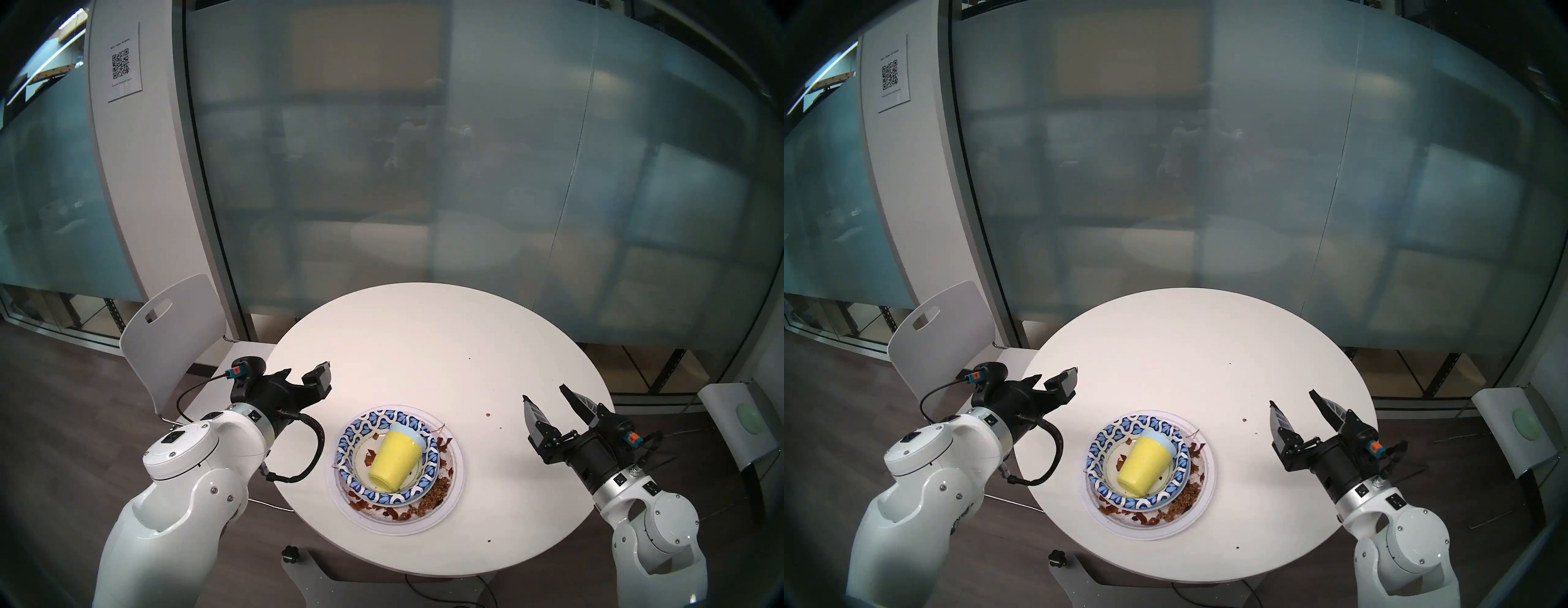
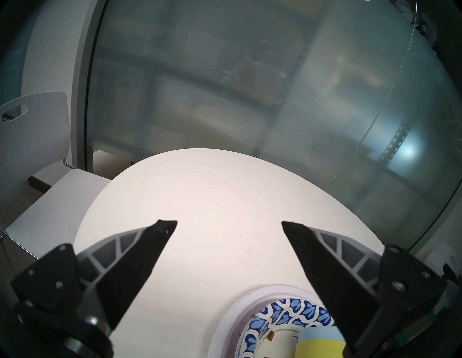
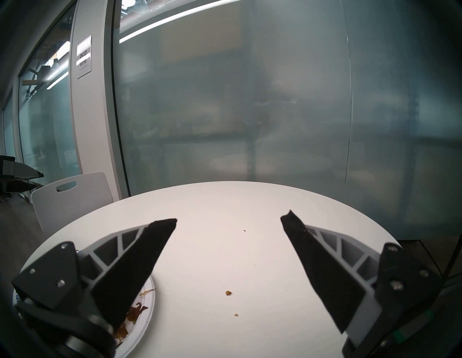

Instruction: Stack the plates into one stack

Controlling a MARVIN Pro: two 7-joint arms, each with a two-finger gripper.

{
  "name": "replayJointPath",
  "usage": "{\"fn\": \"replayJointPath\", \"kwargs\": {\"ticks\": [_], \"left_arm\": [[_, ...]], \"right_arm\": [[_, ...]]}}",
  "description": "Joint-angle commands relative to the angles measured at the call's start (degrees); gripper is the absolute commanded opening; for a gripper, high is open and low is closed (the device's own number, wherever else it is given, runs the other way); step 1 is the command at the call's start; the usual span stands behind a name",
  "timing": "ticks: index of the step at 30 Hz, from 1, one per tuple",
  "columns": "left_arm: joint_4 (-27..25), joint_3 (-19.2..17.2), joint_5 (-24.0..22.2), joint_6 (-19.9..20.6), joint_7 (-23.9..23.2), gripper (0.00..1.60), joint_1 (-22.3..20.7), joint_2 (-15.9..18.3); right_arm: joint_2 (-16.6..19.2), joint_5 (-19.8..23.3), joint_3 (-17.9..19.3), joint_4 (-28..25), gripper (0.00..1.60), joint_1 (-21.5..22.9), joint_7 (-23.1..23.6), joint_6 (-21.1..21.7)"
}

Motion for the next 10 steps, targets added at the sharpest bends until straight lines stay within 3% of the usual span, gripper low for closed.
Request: {"fn": "replayJointPath", "kwargs": {"ticks": [1,10], "left_arm": [[-1.0,-0.2,-0.2,-0.1,-0.1,1.6,-0.1,-0.1],[-1.0,-0.2,-0.1,0.0,-0.2,1.6,-0.1,-0.3]], "right_arm": [[-0.1,-0.1,0.2,-1.0,1.6,0.4,-0.1,-0.6],[-0.3,-0.2,0.3,-1.0,1.6,0.5,0.0,-0.6]]}}
